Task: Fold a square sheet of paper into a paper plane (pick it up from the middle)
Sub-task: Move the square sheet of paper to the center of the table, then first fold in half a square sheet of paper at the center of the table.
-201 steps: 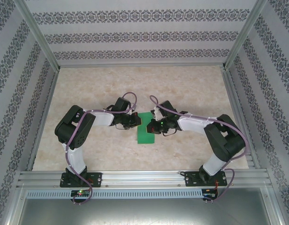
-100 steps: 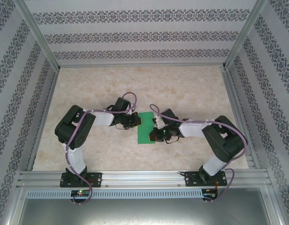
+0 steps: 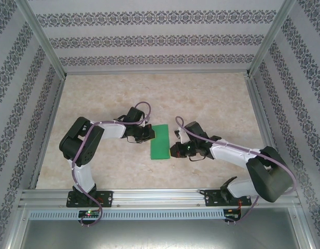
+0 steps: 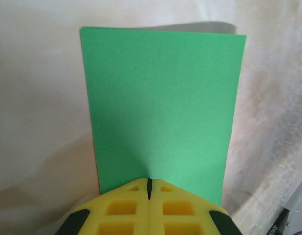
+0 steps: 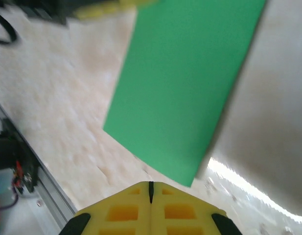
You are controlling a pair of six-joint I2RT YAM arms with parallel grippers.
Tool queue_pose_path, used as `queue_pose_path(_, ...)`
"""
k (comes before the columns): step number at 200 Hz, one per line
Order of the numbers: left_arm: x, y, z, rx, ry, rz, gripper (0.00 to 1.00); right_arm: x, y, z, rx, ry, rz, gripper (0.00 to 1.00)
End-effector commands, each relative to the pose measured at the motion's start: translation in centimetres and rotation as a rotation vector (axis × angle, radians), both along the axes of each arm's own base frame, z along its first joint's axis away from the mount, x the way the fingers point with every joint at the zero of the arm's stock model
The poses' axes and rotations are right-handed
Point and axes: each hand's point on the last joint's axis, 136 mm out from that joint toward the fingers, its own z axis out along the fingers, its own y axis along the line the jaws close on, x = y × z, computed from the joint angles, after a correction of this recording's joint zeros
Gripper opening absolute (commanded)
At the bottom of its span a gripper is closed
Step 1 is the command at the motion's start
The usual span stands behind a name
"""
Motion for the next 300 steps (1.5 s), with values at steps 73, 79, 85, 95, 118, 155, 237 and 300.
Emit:
queue_pose_path(73,-3.5,6.5,-0.8,0.113,0.104,0.16,0.0,7.6,6.0,1.2,0.095,-0.03,-0.049,0.0)
queue_pose_path(79,-3.2,6.3,-0.4,0.096,0.09,0.153,0.0,7.7,6.3,0.7,0.099,-0.008,-0.05,0.0)
queue_pose_path(85,-3.0,6.0,0.0,0.082,0.073,0.146,0.0,7.8,6.6,0.3,0.105,0.011,-0.05,0.0)
queue_pose_path(95,-2.6,5.7,0.6,0.062,0.049,0.135,0.0,7.7,7.2,-0.3,0.114,0.037,-0.043,0.0)
queue_pose_path(118,-2.0,5.0,1.8,0.027,0.01,0.108,0.0,7.2,8.0,-1.6,0.114,0.086,-0.034,0.0)
queue_pose_path(155,-1.1,3.6,3.5,-0.038,-0.033,0.061,0.0,6.7,8.5,-3.2,0.076,0.137,-0.027,0.0)
queue_pose_path(237,1.1,0.3,4.1,-0.089,-0.058,-0.012,0.0,6.2,7.7,-4.6,0.024,0.15,-0.038,0.0)
queue_pose_path(300,1.4,-1.1,2.3,-0.081,-0.021,-0.047,0.0,5.9,7.3,-4.0,0.029,0.144,-0.046,0.0)
